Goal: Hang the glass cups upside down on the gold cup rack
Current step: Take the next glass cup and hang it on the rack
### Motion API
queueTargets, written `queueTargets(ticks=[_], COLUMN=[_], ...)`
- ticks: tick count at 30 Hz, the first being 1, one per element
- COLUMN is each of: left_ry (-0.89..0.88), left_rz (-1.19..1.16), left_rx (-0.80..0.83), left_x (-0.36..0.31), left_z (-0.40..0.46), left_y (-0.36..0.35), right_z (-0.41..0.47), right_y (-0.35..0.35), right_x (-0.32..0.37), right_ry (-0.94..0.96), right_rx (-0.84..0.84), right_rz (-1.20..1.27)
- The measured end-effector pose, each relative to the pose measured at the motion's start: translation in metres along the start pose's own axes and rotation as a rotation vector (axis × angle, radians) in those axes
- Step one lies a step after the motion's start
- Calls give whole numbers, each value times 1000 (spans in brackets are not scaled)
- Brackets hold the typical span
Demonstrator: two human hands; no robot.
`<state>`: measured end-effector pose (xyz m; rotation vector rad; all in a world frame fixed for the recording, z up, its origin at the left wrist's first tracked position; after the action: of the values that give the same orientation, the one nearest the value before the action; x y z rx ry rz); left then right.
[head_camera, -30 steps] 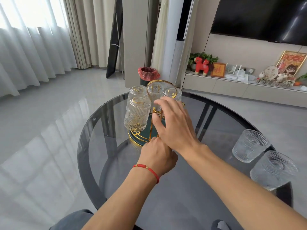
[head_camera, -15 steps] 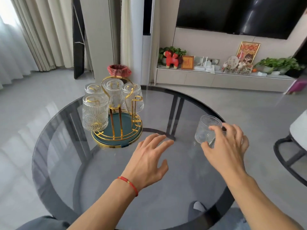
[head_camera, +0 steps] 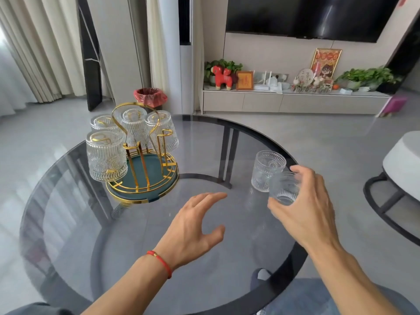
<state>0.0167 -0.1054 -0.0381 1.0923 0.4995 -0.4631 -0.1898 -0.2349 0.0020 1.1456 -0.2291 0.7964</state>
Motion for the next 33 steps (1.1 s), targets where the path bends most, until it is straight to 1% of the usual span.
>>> queueTargets(ticks=[2,5,8,10,13,15,17,19,20,22,25,27,29,31,33], left_ry=[52,97,59,78,135,226,346,427,449,467,500,533,554,551,527], left_rz=[-109,-251,-182,-158,-197,-330,-501,-598,-628,-674,-725,-675,-498,-302,-130], left_rx=[-5,10,-51,-103,-161,-248,-329,-386,-400,-408,-391,-318,-265,-282,-295], left_x=[-1,-7,-11,-7,2,13,26,36,38,39,43,45,48,53,58], left_z=[1,2,2,0,-3,-5,-7,-9,-10,-10,-10,-9,-9,-10,-10], left_y=[0,1,13,25,42,53,59,63,65,65,64,65,72,81,88], right_z=[-8,-21,-35,-40,-42,-42,-46,-56,-59,-59,-49,-39,-26,-11,4], right_y=[-6,-25,-49,-59,-69,-80,-97,-119,-125,-128,-126,-124,-120,-112,-101], right_x=[18,49,73,86,97,97,89,86,88,98,107,106,104,101,105], right_ry=[133,174,174,180,165,59,-170,-420,-496,-520,-520,-494,-447,-410,-363], right_rx=[100,299,393,419,501,562,615,698,730,762,744,669,530,357,223], right_rz=[159,387,515,558,650,768,865,1004,1096,1254,1394,1418,1352,1232,1098])
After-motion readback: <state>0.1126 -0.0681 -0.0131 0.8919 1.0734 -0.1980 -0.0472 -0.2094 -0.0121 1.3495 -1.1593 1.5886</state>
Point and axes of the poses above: each hand's wrist, its own z-axis towards the middle knuckle, its own y-axis out of the back of the hand, x = y × z, the point moved 8 cm from there along z, towards the middle knuckle
